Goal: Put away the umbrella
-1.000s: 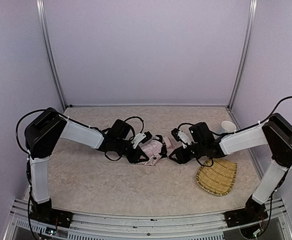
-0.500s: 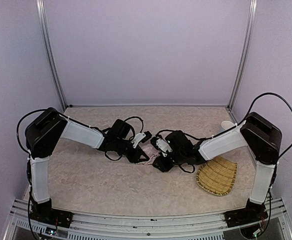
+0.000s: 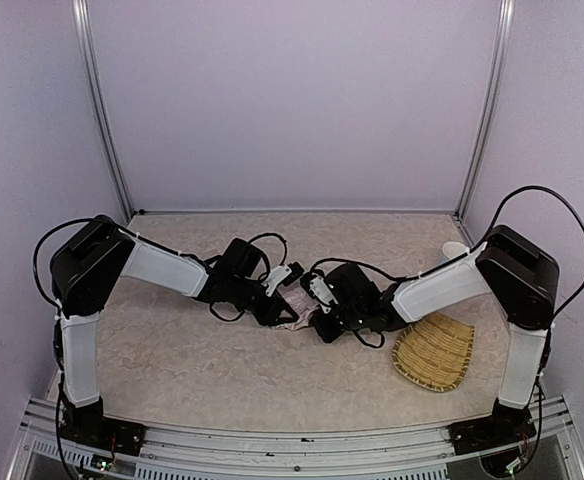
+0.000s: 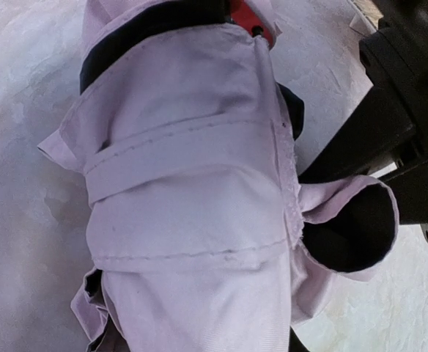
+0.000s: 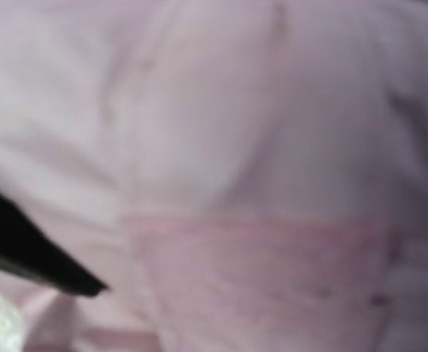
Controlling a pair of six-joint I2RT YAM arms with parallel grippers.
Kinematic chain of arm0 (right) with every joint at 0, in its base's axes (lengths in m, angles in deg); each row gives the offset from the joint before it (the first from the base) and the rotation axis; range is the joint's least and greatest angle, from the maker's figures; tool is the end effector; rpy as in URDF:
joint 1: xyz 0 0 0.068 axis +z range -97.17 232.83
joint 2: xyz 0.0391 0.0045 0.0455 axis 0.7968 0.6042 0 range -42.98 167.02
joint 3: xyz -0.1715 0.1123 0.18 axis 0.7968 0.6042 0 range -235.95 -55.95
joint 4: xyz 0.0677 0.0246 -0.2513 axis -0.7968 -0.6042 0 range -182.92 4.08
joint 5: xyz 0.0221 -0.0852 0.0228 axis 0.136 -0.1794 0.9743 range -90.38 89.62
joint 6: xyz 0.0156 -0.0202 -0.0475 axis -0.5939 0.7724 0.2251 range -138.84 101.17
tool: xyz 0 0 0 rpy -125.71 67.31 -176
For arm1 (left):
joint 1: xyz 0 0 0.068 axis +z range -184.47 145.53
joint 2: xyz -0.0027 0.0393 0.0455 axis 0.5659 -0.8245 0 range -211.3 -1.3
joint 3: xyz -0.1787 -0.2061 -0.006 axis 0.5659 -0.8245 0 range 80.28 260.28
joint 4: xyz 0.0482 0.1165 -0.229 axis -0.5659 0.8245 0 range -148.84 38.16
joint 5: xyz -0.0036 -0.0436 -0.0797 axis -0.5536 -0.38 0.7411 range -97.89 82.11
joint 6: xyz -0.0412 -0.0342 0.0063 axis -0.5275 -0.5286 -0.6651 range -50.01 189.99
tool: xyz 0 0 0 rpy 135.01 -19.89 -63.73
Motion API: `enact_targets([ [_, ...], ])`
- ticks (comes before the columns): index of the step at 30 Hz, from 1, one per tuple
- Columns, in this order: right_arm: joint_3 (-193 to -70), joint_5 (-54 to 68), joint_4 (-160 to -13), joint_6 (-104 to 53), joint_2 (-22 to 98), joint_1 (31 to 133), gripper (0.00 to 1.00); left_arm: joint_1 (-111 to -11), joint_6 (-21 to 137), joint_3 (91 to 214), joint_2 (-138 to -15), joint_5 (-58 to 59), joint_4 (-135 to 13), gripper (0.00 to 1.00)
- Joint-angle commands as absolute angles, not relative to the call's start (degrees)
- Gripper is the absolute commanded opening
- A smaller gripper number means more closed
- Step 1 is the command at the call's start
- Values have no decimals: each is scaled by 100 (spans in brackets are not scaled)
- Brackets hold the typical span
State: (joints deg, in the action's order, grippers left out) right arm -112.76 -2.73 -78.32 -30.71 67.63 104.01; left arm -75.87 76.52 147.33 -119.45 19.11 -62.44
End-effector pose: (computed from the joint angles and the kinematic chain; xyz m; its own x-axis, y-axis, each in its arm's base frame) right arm 0.2405 0.2967 0.1193 -0.5993 -0.4169 -0.6834 -0.6513 0.7503 0.1133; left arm 0.3017 -0.2876 0.1154 -0.4563 0.5374 -0.7092 0.8769 0.4070 -0.2558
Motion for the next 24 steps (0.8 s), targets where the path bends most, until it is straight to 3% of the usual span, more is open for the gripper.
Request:
enact_targets([
  [1, -10910, -194, -8460, -3181, 6898, 10477, 0, -7520, 7687, 14619, -12211, 1680, -5643, 0],
  [12, -10166, 824, -8097, -3119, 6398, 10401, 0, -7059, 7186, 14075, -11478, 1216, -6466, 0],
  [24, -9924, 1246, -8041, -3063, 6344, 10193, 1, -7101, 7348, 13967, -11354, 450, -6365, 0],
])
